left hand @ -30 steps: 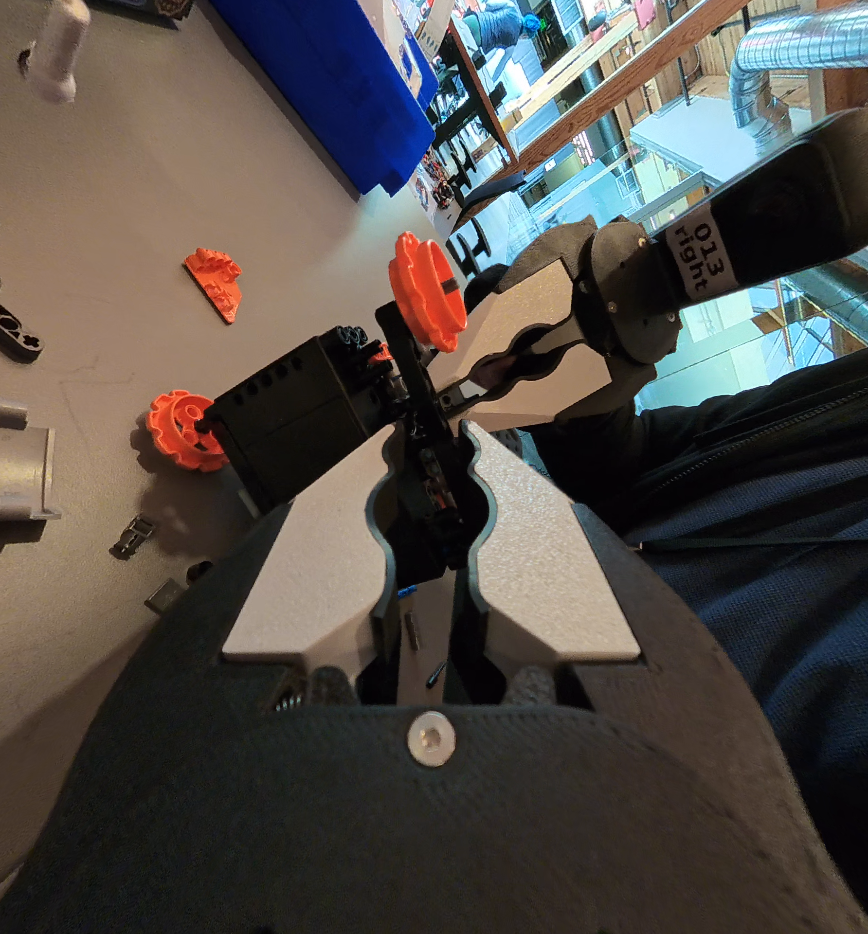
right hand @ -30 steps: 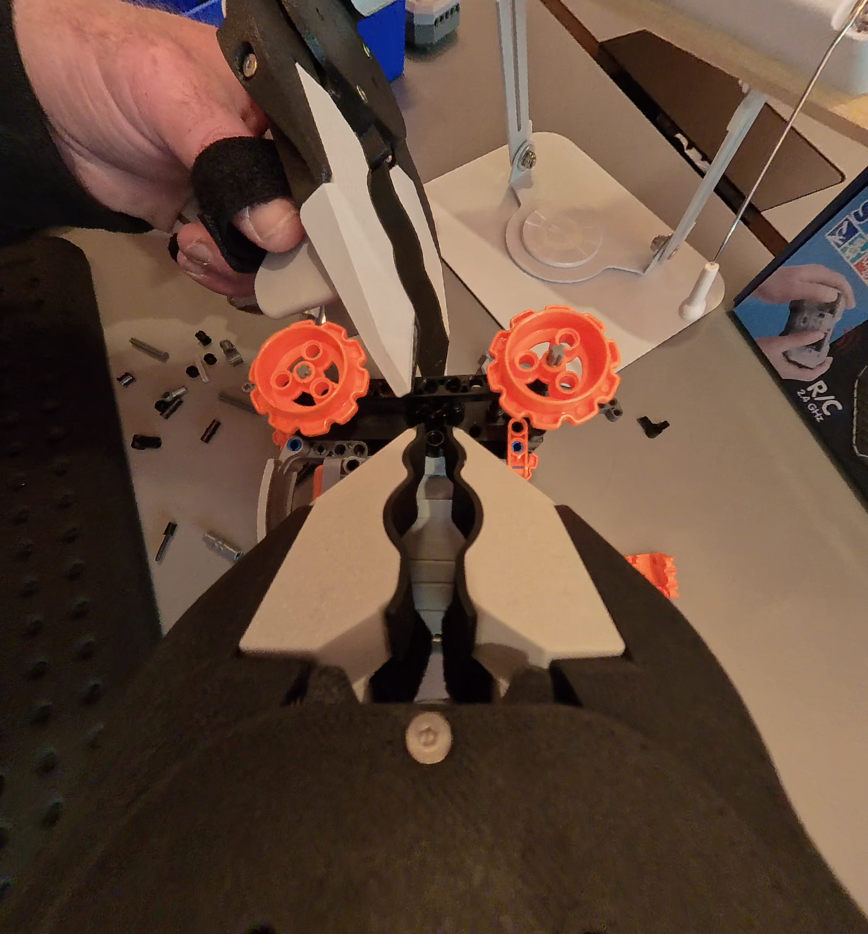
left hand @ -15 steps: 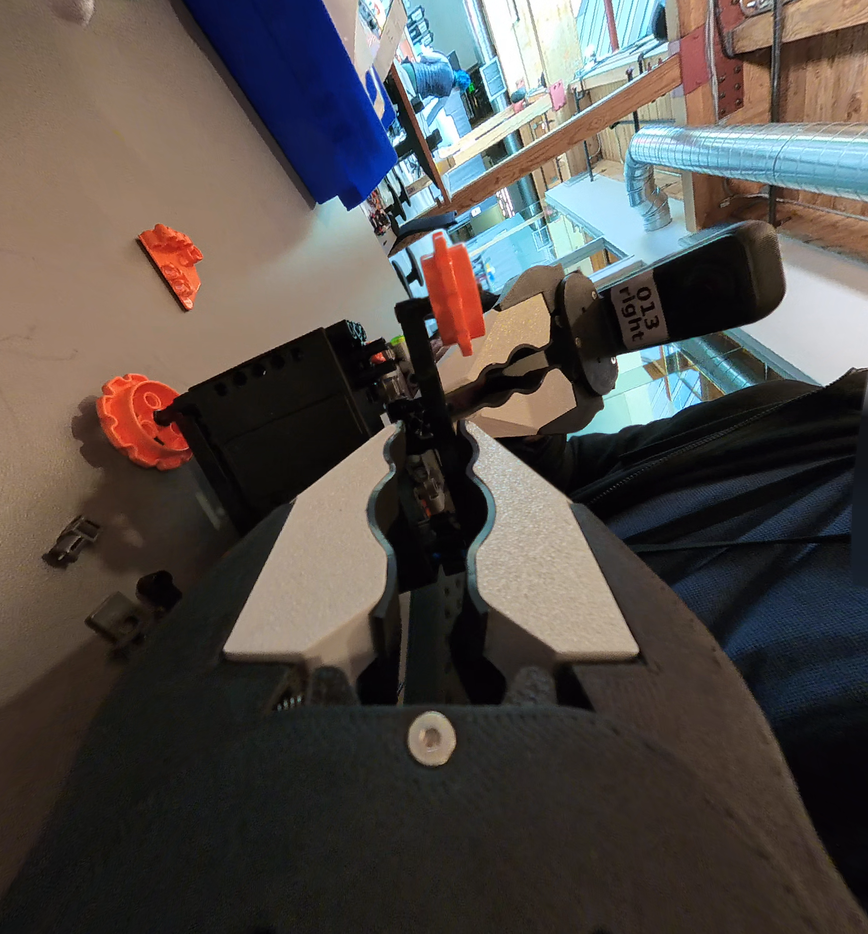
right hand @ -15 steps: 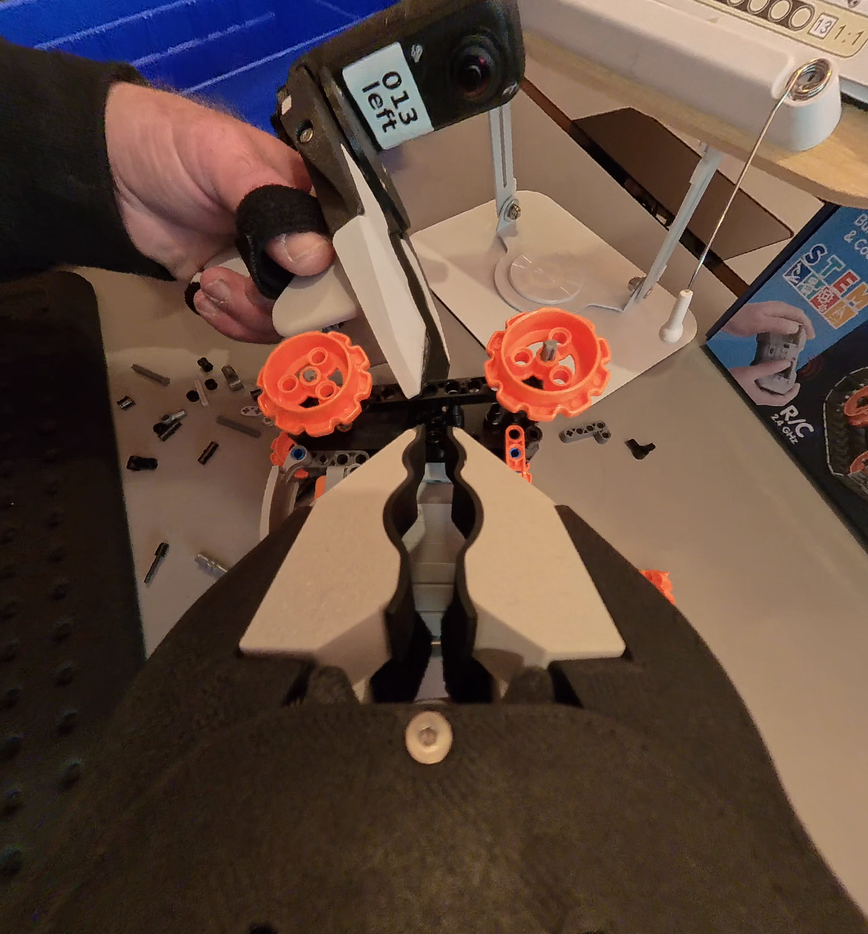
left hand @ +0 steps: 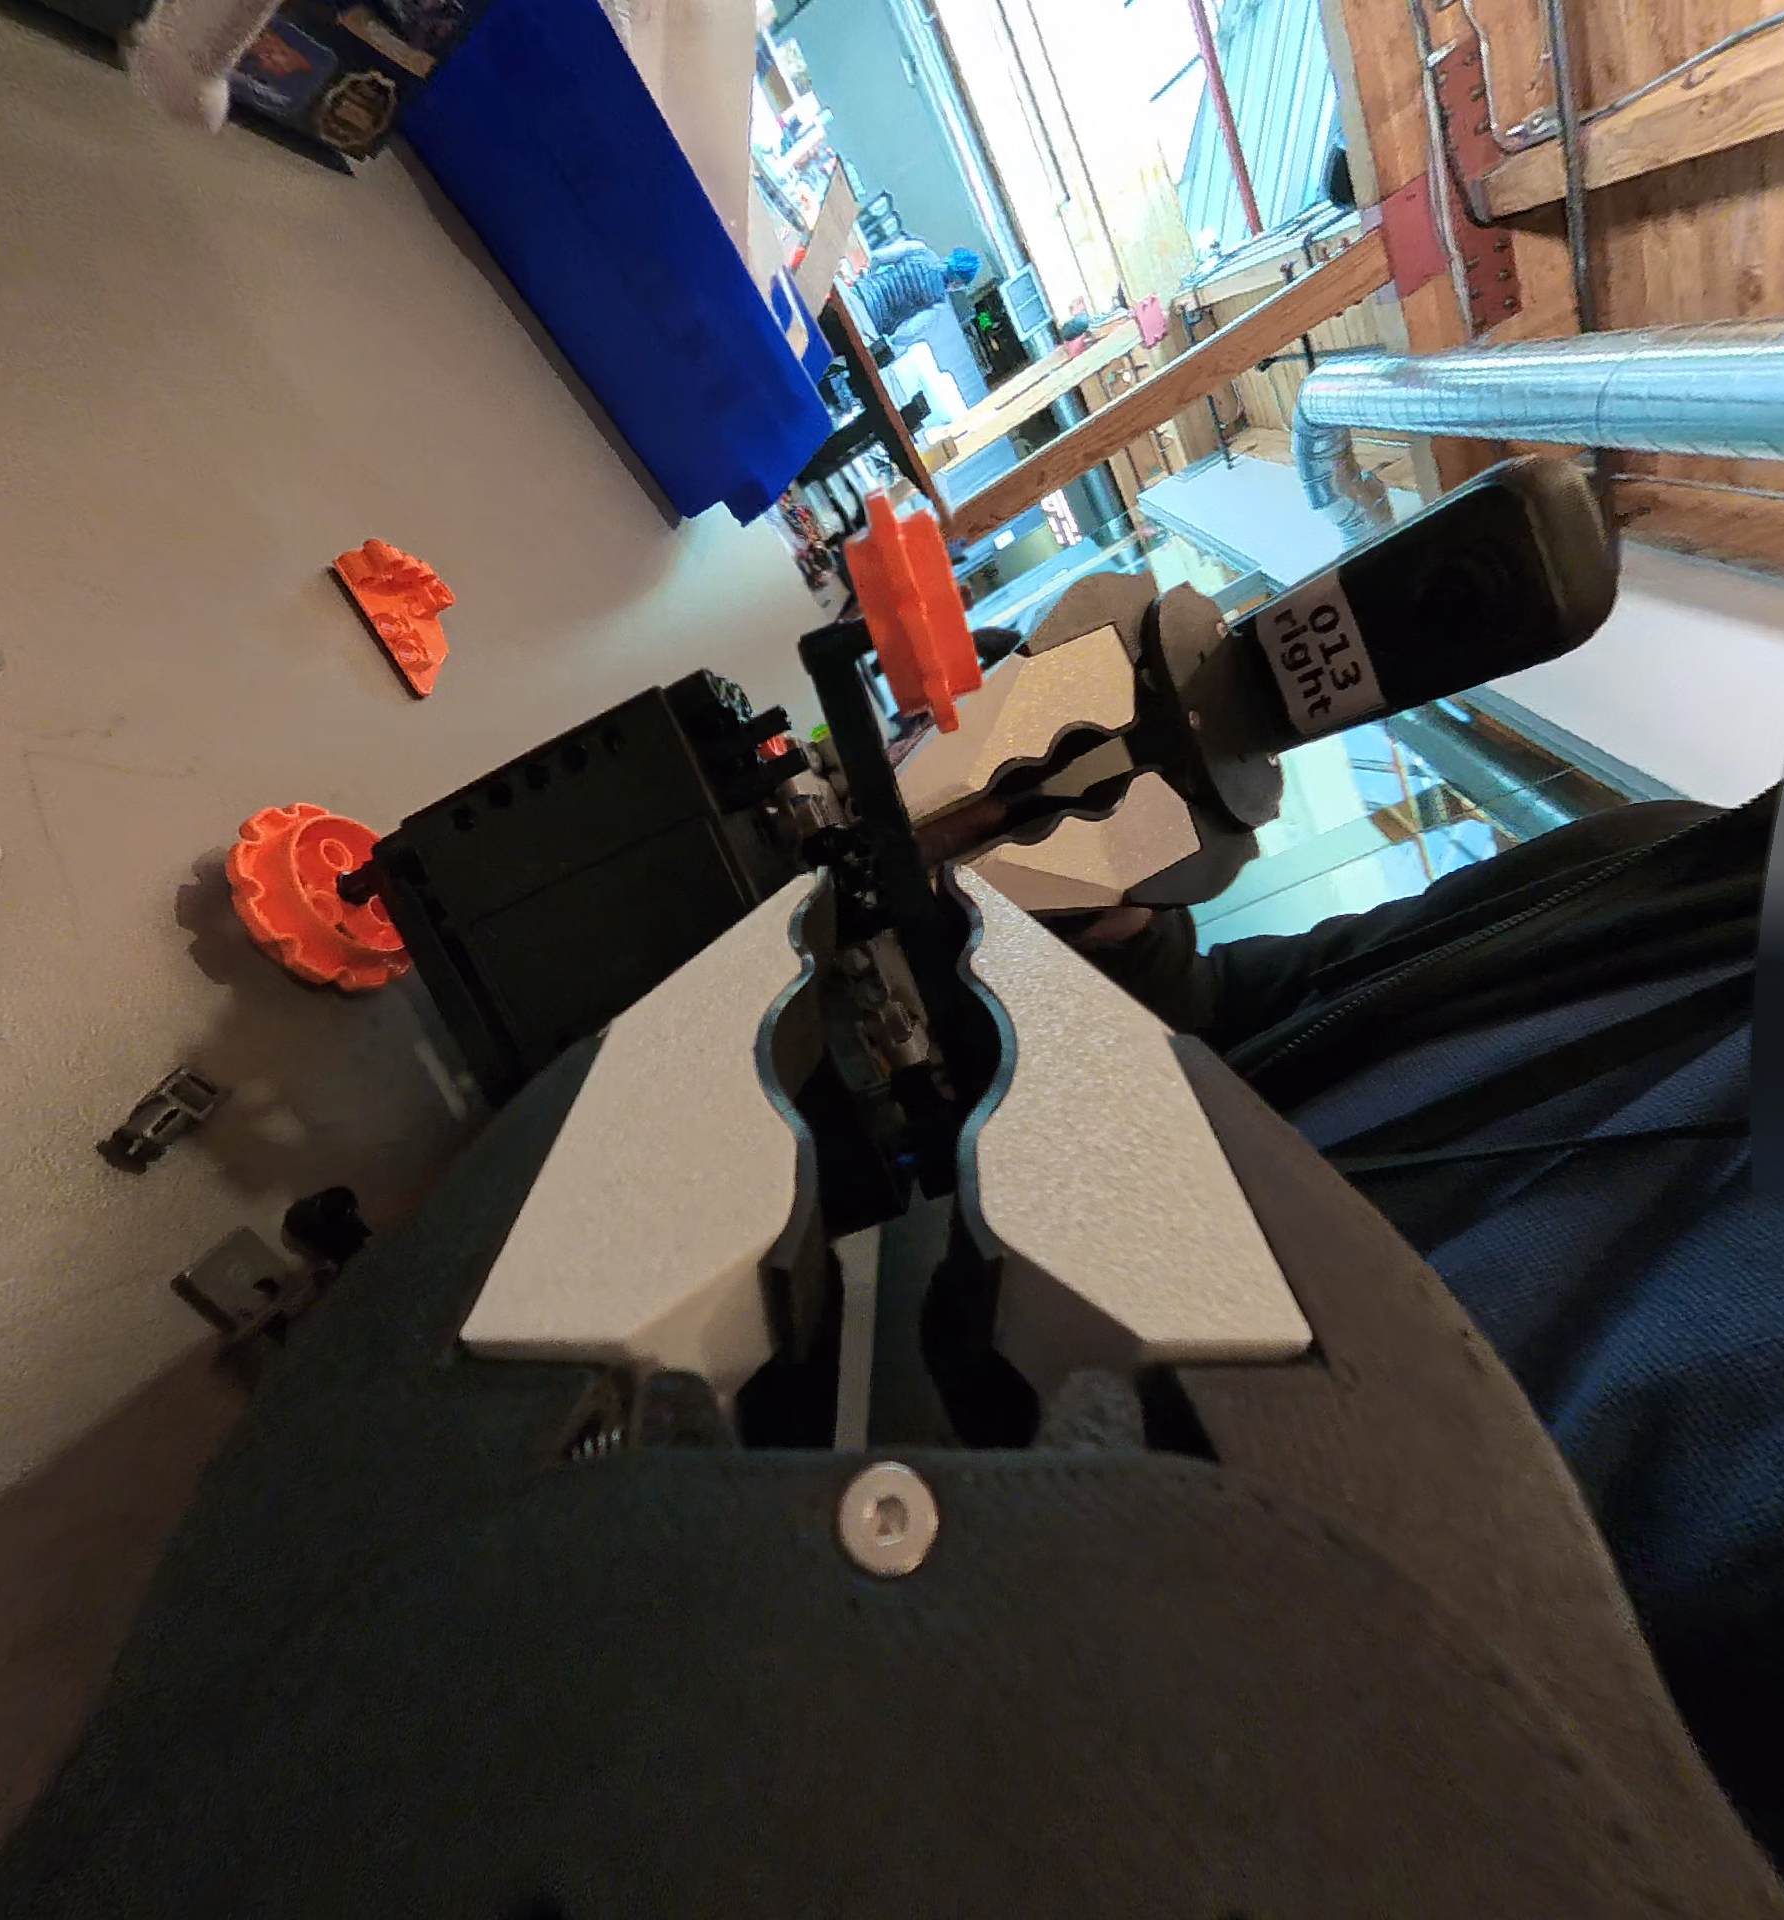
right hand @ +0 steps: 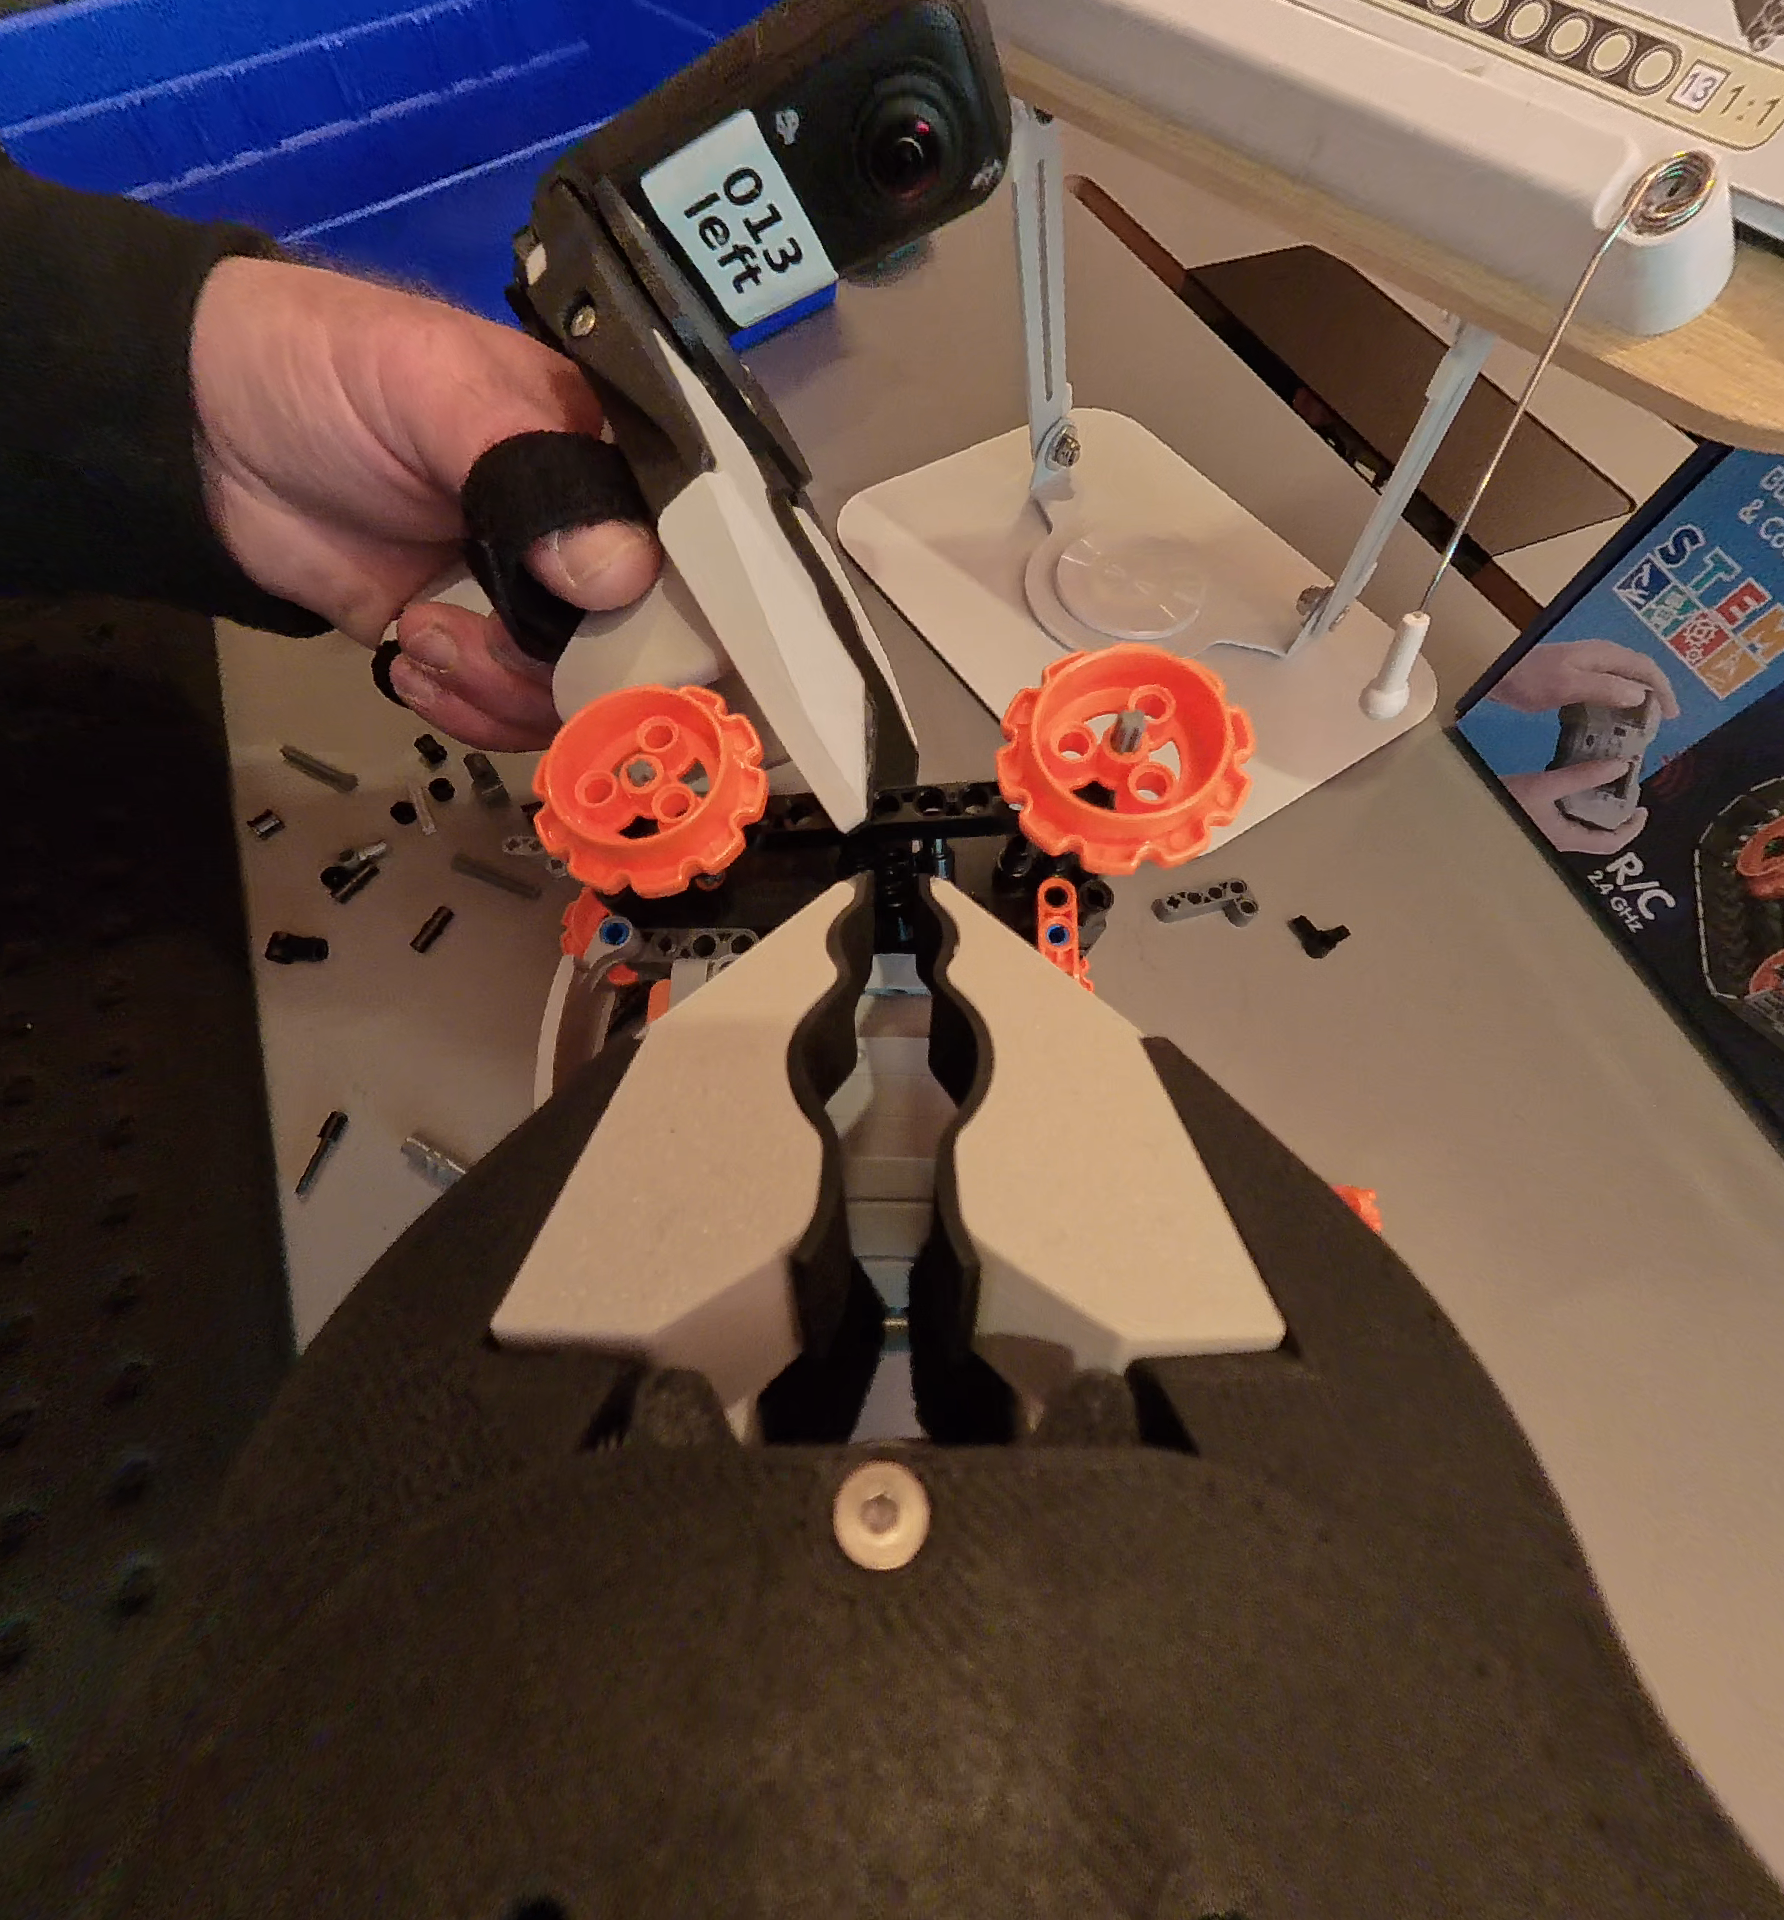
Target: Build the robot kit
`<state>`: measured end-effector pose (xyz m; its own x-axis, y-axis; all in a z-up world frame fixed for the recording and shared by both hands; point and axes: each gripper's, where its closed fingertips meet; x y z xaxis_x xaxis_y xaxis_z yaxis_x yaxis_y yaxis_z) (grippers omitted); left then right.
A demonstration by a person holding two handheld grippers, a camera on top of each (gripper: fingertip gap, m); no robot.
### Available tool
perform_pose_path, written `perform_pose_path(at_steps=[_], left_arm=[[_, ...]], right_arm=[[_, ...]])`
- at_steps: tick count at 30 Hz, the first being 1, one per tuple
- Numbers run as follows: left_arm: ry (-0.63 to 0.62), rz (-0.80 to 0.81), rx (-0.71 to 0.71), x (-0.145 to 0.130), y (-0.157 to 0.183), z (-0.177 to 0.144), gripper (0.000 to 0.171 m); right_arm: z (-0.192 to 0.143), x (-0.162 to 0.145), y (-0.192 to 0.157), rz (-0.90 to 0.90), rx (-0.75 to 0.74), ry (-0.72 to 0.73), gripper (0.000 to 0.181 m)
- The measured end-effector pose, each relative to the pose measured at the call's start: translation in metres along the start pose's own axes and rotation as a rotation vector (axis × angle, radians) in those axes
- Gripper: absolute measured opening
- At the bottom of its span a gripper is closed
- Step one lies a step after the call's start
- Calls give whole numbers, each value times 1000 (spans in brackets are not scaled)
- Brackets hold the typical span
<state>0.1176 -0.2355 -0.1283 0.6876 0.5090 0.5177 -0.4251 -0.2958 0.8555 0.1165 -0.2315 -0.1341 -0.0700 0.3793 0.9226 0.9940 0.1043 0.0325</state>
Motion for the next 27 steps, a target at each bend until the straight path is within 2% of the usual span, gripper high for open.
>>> perform_pose_path(at_steps=[7,9,10,17,20,22,24,27], left_arm=[[7,93,99,1,-1,0,17],[6,120,126,2,-1,0,15],[8,125,104,2,4,1,9],[-66,248,215,-1,2,0,14],[-33,252,216,2,3,-5,14],[10,249,224,9,4,-8,20],[-15,223,208,6,4,-6,28],[-37,168,172,1,3,-3,30]], right_arm=[[2,-3,1,11,-1,-48,5],[2,-4,0,12,-4,-69,4],[3,-5,-1,15,2,-83,5],[6,-6,-2,0,6,-118,4],[3,-7,-1,29,11,-108,4],[2,-7,-2,39,16,-103,4],[1,-7,-2,33,13,-89,4],[0,-5,-3,27,14,-61,4]])
Point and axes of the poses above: each gripper's, where its closed fingertips meet, z out along the fingers, x out of its top, y = z × x across the jaws, and after that the axes turned 8 degrees about y, right-handed
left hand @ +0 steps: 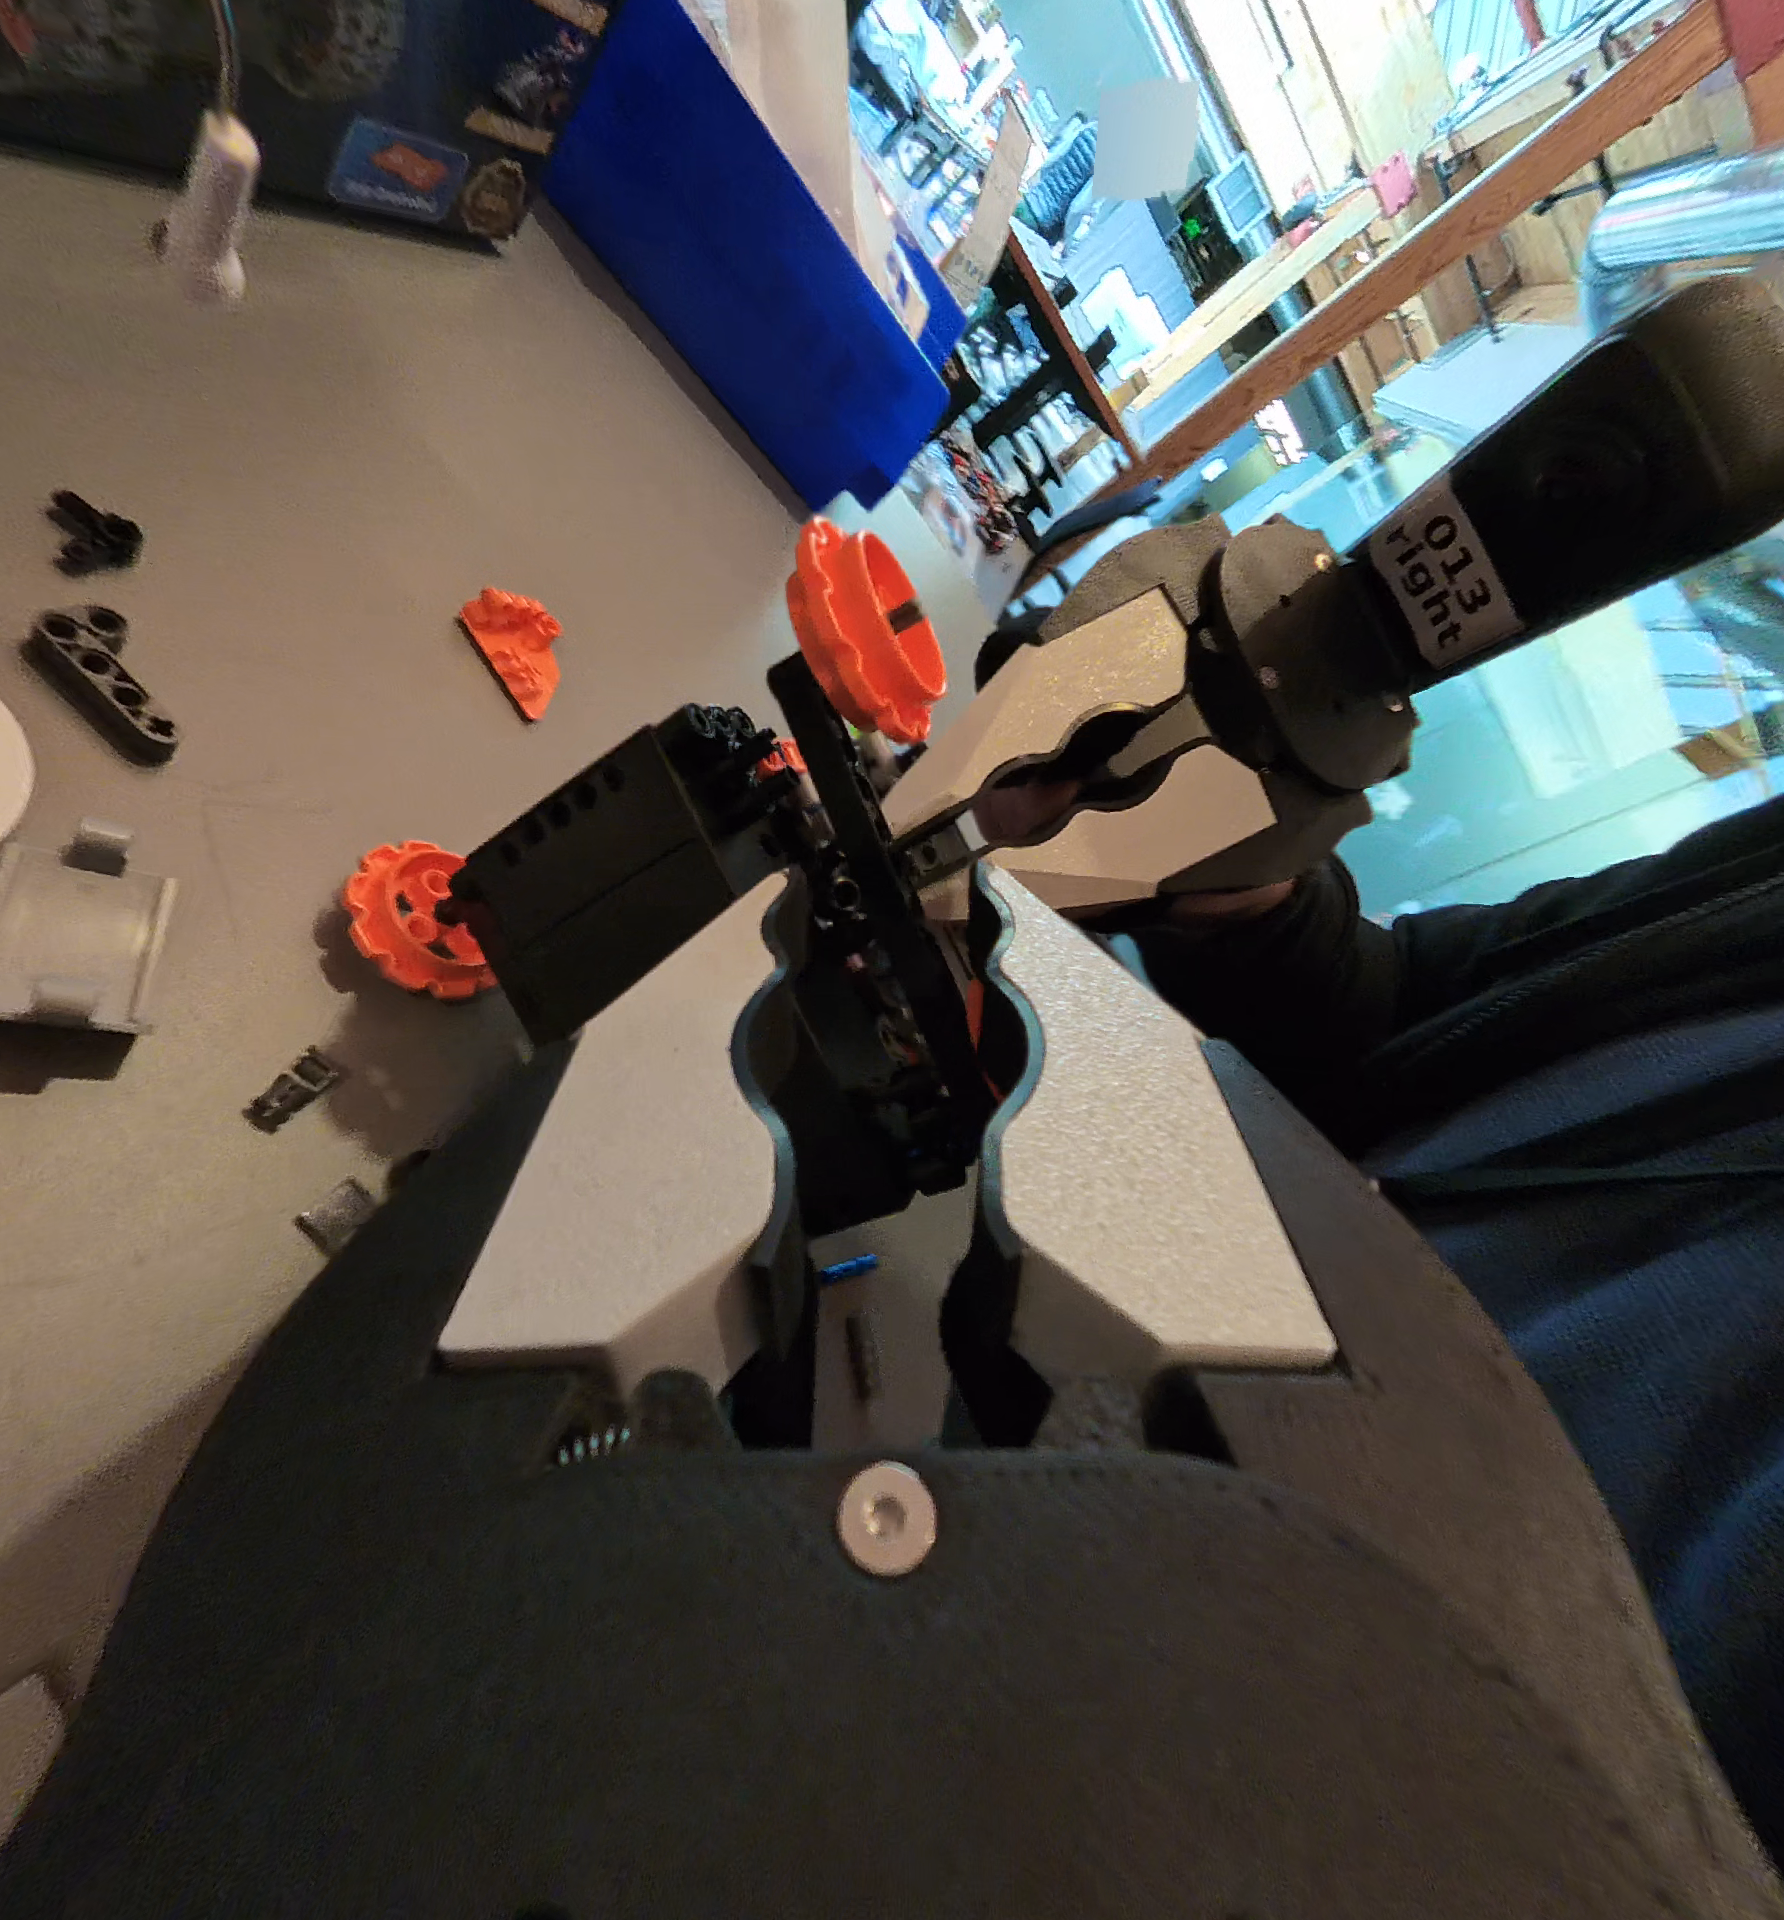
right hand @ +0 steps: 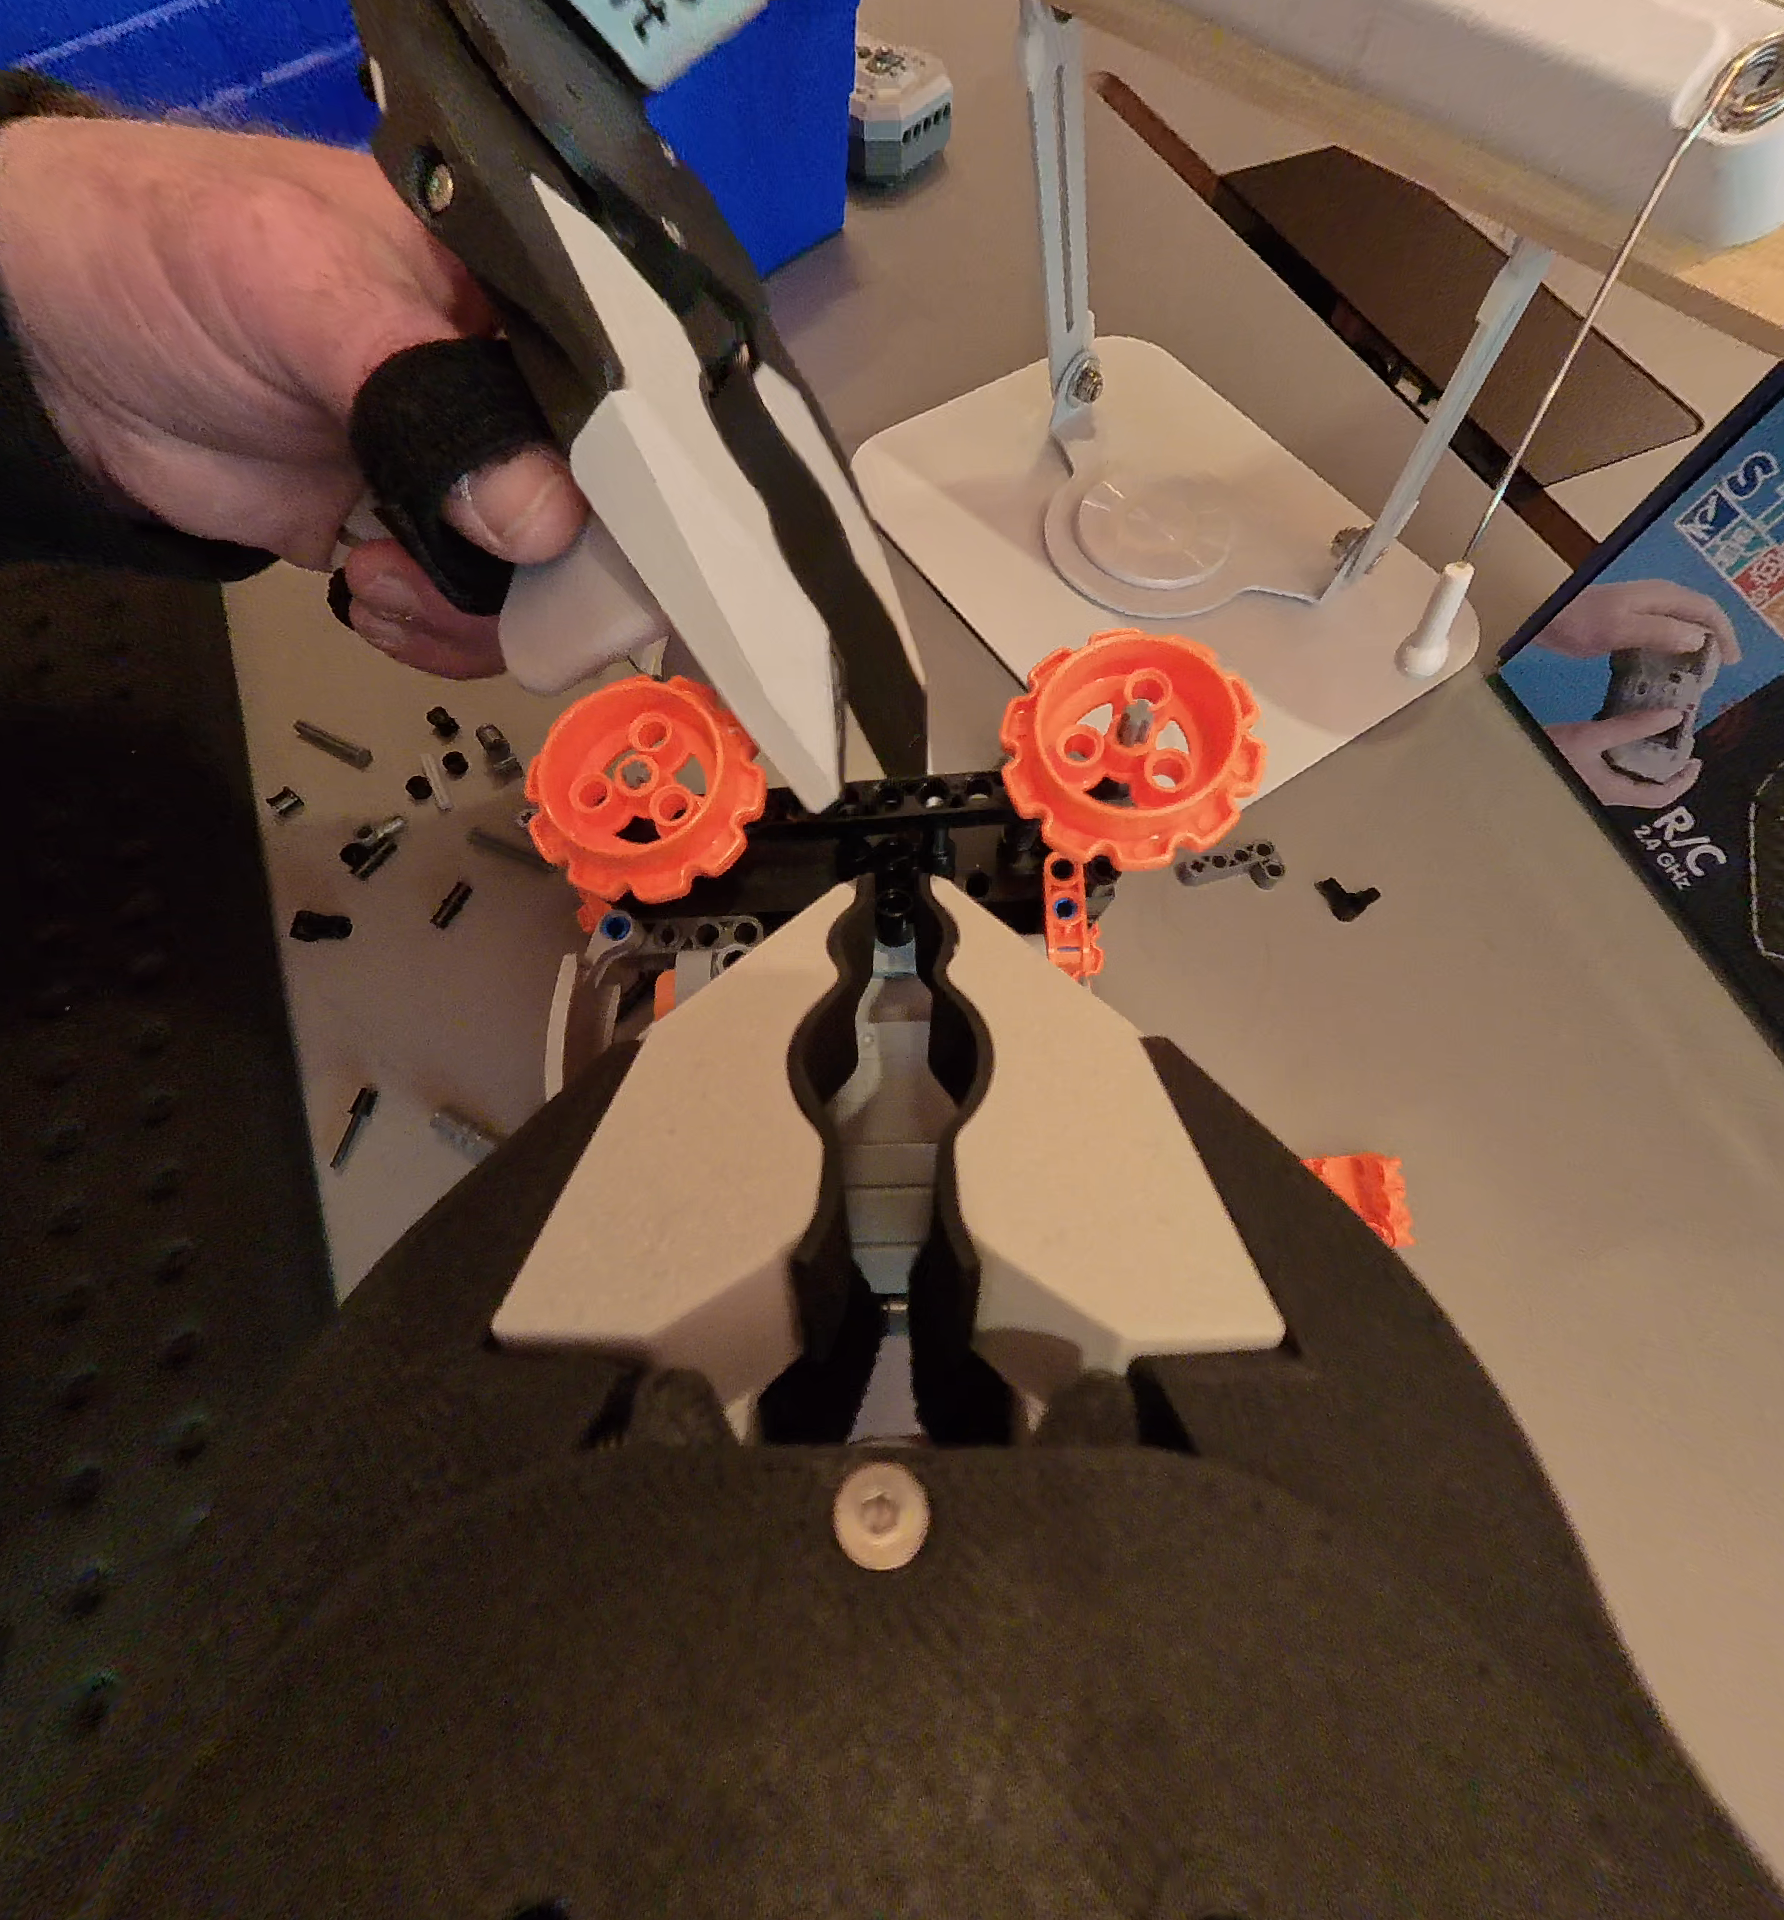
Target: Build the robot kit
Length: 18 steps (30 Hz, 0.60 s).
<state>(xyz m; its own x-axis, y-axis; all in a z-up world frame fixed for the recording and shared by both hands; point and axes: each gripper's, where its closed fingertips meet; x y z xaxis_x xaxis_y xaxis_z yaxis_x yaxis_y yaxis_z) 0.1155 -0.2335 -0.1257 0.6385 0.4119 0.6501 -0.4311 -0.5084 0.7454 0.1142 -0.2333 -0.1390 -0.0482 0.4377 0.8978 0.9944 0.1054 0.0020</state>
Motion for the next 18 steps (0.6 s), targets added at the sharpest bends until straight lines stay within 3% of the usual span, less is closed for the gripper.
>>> perform_pose_path(at_steps=[9,18], left_arm=[[3,-212,-164,-2,6,3,27],[59,-205,-121,-5,3,4,17]], right_arm=[[-4,4,-1,-12,3,75,4],[-5,5,-4,-23,20,104,4]])
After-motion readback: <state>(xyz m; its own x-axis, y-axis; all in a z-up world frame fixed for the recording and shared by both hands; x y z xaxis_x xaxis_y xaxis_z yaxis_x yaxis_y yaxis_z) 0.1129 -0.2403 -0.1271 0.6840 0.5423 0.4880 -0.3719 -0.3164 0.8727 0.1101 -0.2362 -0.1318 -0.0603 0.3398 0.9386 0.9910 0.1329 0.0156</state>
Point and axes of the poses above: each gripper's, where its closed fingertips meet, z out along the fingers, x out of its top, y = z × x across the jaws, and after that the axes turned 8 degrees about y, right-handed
